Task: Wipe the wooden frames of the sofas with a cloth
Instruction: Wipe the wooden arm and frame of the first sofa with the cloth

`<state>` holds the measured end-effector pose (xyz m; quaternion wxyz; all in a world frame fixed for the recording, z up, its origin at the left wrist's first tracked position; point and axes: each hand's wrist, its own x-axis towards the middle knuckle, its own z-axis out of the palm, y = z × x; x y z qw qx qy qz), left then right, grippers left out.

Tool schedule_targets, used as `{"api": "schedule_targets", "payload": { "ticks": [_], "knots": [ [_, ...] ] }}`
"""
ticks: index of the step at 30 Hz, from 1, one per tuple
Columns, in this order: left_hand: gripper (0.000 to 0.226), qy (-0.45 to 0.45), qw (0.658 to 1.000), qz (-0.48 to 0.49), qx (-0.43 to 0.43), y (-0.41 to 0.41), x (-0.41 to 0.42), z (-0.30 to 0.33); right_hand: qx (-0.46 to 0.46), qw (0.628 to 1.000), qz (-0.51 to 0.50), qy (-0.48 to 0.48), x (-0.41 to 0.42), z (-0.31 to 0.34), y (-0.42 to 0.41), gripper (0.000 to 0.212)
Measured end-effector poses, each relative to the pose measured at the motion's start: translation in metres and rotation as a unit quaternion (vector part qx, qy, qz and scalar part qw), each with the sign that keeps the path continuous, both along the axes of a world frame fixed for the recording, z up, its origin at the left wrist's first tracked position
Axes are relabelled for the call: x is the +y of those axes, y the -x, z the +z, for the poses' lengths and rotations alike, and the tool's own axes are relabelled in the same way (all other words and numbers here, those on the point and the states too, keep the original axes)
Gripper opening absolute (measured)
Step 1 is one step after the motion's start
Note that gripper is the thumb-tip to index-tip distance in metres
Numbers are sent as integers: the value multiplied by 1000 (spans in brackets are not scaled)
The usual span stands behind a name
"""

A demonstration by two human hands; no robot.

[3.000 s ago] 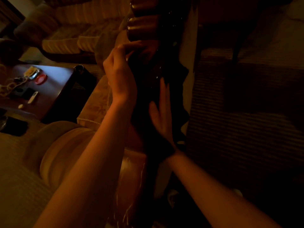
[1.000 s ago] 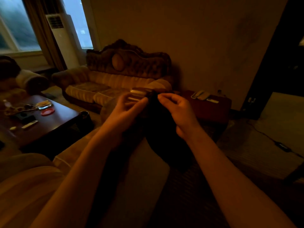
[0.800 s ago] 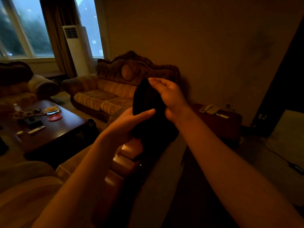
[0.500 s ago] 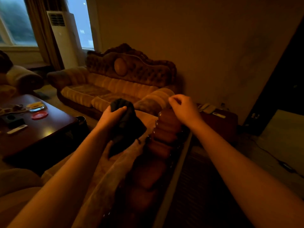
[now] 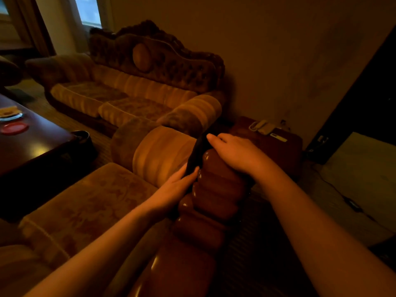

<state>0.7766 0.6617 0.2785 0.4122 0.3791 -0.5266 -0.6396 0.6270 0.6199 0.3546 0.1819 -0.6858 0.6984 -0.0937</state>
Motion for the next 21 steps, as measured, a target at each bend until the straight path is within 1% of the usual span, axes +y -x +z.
{"api": "schedule_targets", "payload": {
  "ticks": [3, 4, 6, 7, 8, 9, 10, 11, 13, 14, 15, 16, 17, 18, 19, 20, 21],
  "knots": [
    [38, 7, 999, 29, -40, 19, -22, 12, -5, 999, -14, -33, -15, -3, 1, 73],
    [41, 32, 999, 16, -39, 18, -19, 13, -9, 999, -22, -41, -19, -4, 2, 74],
    [41, 62, 996, -55, -46, 15, -10, 4, -26, 997, -34, -60, -25, -4, 4, 75],
    [40, 63, 997, -36, -29, 10, -1, 7, -28, 997, -41, -67, -29, -4, 5, 75],
    [40, 42, 998, -35, -29, 9, 0, 5, -24, 996, -46, -74, -31, -4, 6, 75],
    [40, 13, 997, -22, -76, 11, -6, 2, -19, 995, -47, -81, -31, -3, 6, 75],
    [40, 14, 994, 15, -108, 12, -14, -1, -15, 995, -46, -82, -32, -3, 6, 76],
    [38, 11, 994, 26, -105, 10, -13, 1, -18, 996, -44, -79, -32, -3, 5, 77],
    [25, -3, 999, 37, -38, 1, -1, -1, -25, 996, -41, -69, -31, -4, 2, 81],
    [18, 2, 999, 46, -7, -5, 5, -3, -22, 997, -39, -60, -30, -6, 2, 85],
    [15, 22, 998, 57, 14, -8, 7, -2, -13, 998, -37, -54, -28, -5, 2, 85],
    [24, 49, 996, 71, 30, -7, 6, 5, -5, 998, -32, -53, -27, -4, 2, 77],
    [33, 80, 993, 82, 20, -2, -1, 13, 4, 998, -27, -52, -26, -3, 3, 61],
    [35, 97, 992, 78, 17, 5, -12, 21, 16, 998, -33, -51, -26, -3, 5, 47],
    [29, 95, 993, 75, 13, 14, -29, 22, 19, 997, -54, -51, -24, 0, 5, 42],
    [19, 84, 994, 63, 17, 24, -46, 23, 9, 996, -77, -48, -24, 2, 6, 41],
    [17, 82, 995, 59, -3, 30, -64, 19, 7, 996, -80, -40, -25, 2, 7, 42]
  ]
}}
